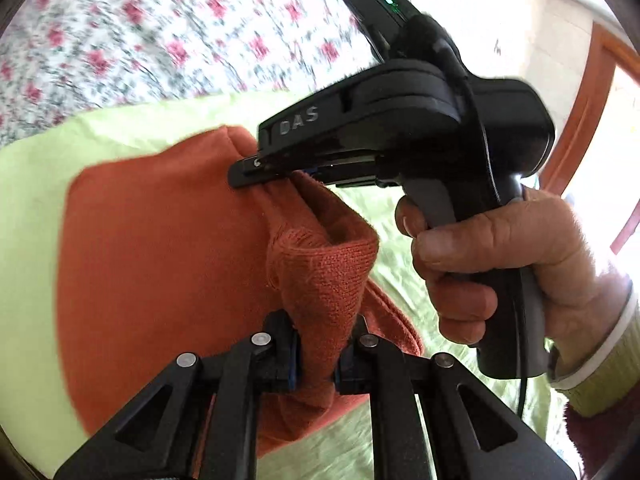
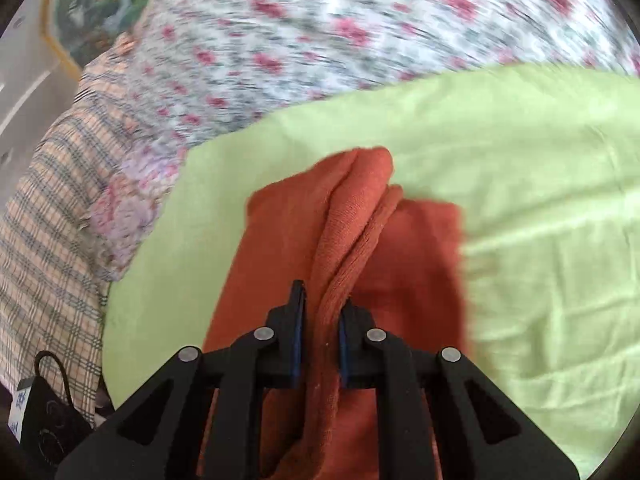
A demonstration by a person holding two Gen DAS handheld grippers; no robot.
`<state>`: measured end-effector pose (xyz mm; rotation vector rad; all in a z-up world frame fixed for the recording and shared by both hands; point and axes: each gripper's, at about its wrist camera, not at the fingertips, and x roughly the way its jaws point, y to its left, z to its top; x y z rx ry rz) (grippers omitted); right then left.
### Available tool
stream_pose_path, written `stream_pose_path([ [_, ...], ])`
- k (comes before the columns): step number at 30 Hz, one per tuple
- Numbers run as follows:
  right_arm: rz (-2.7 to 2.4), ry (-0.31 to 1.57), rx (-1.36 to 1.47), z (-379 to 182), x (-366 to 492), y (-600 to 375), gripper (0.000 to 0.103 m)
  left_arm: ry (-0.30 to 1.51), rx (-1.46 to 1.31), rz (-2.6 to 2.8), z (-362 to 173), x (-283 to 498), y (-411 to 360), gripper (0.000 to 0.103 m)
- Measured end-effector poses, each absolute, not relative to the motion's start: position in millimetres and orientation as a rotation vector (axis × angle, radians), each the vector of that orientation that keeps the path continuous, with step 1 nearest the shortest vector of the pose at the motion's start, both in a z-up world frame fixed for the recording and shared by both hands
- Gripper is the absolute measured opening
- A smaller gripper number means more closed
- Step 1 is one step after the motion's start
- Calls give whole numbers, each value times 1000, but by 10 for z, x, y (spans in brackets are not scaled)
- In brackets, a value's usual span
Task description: Fold small clothes
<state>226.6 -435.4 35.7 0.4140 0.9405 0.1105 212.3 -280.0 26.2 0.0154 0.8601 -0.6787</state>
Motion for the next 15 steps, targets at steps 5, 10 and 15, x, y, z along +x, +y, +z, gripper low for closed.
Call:
stream_pose_path([
  [5,93,976,420,62,2235,-4531,15,914,33,-674,26,2169,-2916,13],
  [10,68,979,402,-46,2187,-4545,16,938,30,-714,9,2138,-2945,29],
  [15,31,968,365,8,2069,-4500,21,964,12,-732,49,1970,-2711,44],
])
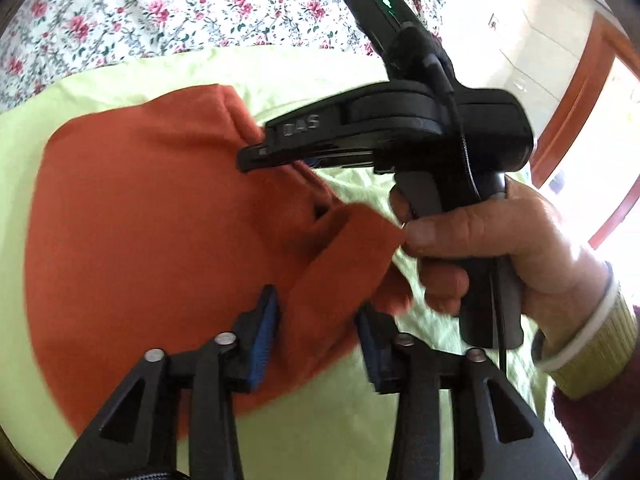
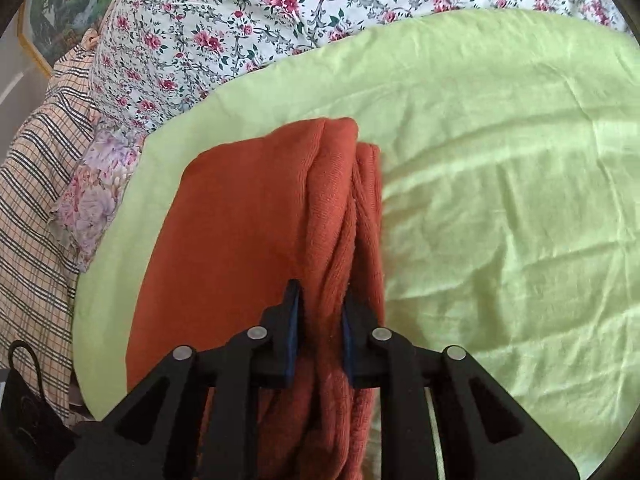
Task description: Fold small clothes
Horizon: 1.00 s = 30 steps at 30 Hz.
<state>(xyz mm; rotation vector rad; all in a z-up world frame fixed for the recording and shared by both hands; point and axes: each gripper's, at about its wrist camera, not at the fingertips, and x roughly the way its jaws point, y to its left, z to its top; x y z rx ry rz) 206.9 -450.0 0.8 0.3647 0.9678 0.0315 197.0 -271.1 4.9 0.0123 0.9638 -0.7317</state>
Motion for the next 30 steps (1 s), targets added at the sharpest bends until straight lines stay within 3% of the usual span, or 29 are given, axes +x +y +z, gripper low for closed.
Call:
stream_pose_path([
  [3,12,977,349,48,1956,-4453,28,950,6,-707,136,1796,-2460,45],
  [5,14,971,356,87,1866,-4434,44,932,0,-665,188,1705,-2187,51],
  [8,6,941,344,173,1714,-4424,59,918,-52,-572,228,1719,-1724,60],
  [13,12,945,399,138,1729,-4515,62,1000,-268,-517,87,2366,-1192,75],
  [23,55,1004,567,-193,1956,-4605,62,1168,-431,-594,-537,3168,-1257,76],
  [25,66,1006,572,-214,1976,-4608,62,1143,-423,-606,-561,3222,-1295,72],
  [26,69,1010,563,-220,1994,-4597,59,1132,-415,-608,-570,3261,-1315,53],
  [27,76,1018,550,-228,2014,-4574,54,1138,-419,-621,-590,3282,-1334,43],
  [28,92,1034,547,-250,2043,-4550,42,1153,-436,-636,-626,3312,-1354,30],
  [30,96,1034,543,-241,2048,-4508,32,1142,-454,-649,-597,3281,-1326,23],
])
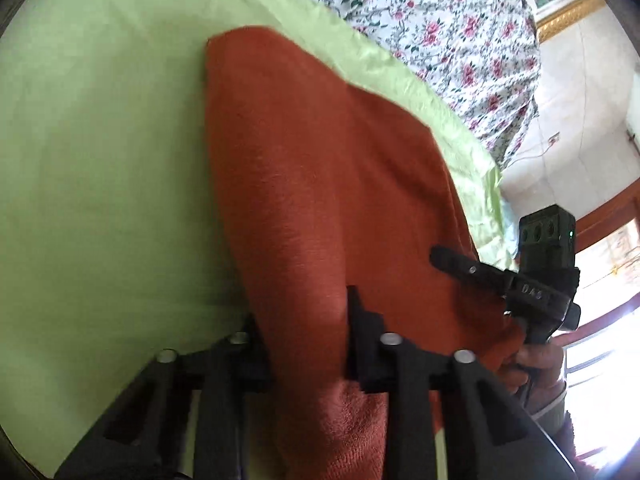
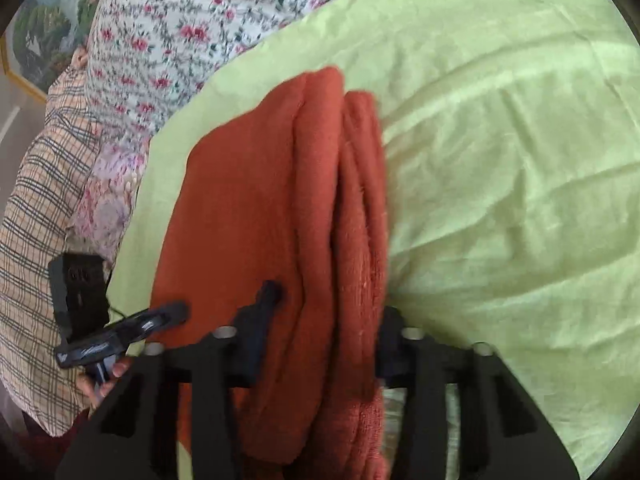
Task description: Fold small clothes
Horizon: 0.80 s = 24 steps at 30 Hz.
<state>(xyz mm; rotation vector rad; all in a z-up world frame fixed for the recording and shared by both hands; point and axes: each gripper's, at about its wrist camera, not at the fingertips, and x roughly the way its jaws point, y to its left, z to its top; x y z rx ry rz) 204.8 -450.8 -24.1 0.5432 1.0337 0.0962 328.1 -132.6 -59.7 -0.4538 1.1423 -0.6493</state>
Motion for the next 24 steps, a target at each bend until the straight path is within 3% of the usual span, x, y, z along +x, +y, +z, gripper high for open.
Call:
stream_pose_path([
  [4,120,994,544,-67,1957,-4305,23,1068,-373,-637,-281,3024,-1231,20],
  [11,316,941,598,40,1749,-3557,22,971,-336,-579,235,2301,-387,20],
  [18,431,1003,621,-328,1669,-2811,22,1048,-351,-480,-30,1804,350,21],
  [21,361,1067,560,-551,1644,-2689,22,1101,-370,-477,-294,1769,448,26],
  [24,347,1076,622,-612,1609,-2786,31,1097,-411,-480,-327,1842,510,42],
])
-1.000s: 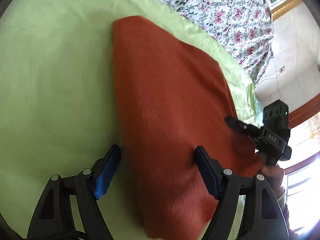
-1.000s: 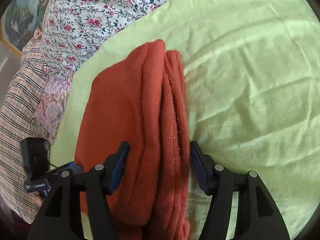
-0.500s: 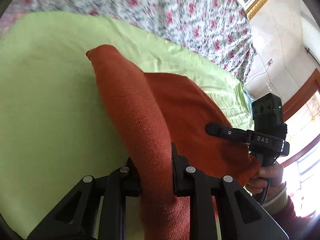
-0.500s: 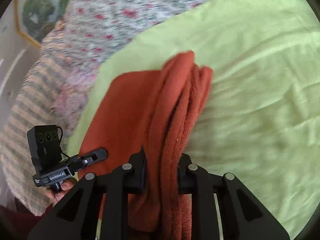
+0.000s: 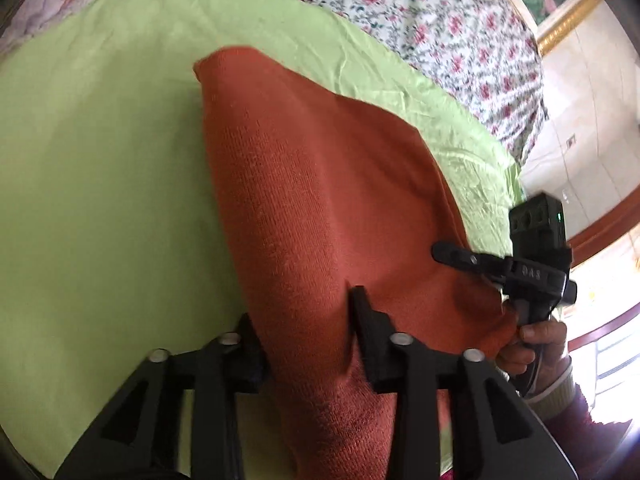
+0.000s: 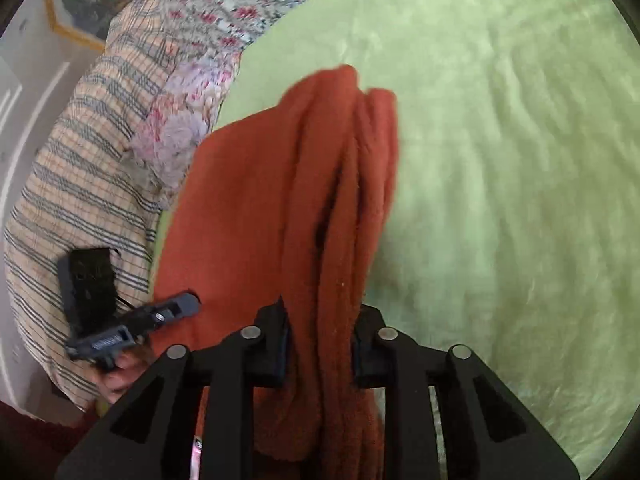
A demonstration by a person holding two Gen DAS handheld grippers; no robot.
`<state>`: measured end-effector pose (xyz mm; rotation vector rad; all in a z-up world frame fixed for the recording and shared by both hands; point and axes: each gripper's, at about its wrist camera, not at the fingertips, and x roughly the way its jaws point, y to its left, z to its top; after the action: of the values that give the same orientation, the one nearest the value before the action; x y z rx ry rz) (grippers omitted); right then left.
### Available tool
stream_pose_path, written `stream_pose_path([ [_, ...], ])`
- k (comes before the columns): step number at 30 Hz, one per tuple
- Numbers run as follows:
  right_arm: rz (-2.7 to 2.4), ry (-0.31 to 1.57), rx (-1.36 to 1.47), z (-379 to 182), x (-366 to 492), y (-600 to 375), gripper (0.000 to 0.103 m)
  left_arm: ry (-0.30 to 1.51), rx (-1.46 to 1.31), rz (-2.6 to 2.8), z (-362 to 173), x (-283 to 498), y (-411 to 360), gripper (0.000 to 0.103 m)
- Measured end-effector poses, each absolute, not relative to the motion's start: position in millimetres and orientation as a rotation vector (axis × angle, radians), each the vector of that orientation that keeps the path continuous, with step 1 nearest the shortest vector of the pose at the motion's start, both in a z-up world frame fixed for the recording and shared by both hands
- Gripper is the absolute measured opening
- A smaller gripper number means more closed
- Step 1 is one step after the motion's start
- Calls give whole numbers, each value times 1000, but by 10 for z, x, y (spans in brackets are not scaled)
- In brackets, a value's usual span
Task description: Fold small clothes
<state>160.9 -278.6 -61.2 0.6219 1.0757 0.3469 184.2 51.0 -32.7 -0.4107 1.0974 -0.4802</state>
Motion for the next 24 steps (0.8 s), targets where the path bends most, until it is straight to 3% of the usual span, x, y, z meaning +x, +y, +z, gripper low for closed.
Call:
stream_pose_path([
  [3,288,1073,559,-477,1549,-2830,42,1078,-470,-448,-323,2036,658,57],
  [8,229,1006,520,-253,1422,-2964,44,1070,-574,-349,-359,2583,959,57],
  [12,223,984,539,-221,1409,-2975,44,1073,-611,-300,-445,3149,1041,46],
  [13,225,988,540,-226,1412,-2957,44,1075,-607,-286,-458,3302,1054,36],
  [16,235,993,530,-212,1426,-2897,44,1053,-571,-255,-403,3586,1102,24],
  [19,233,977,510,-132,1416,-2864,44,1015,-537,-236,-227,3639,1112,24],
  [24,242,935,485,-18,1442,-2818,44,958,-524,-253,49,3099,1089,38],
])
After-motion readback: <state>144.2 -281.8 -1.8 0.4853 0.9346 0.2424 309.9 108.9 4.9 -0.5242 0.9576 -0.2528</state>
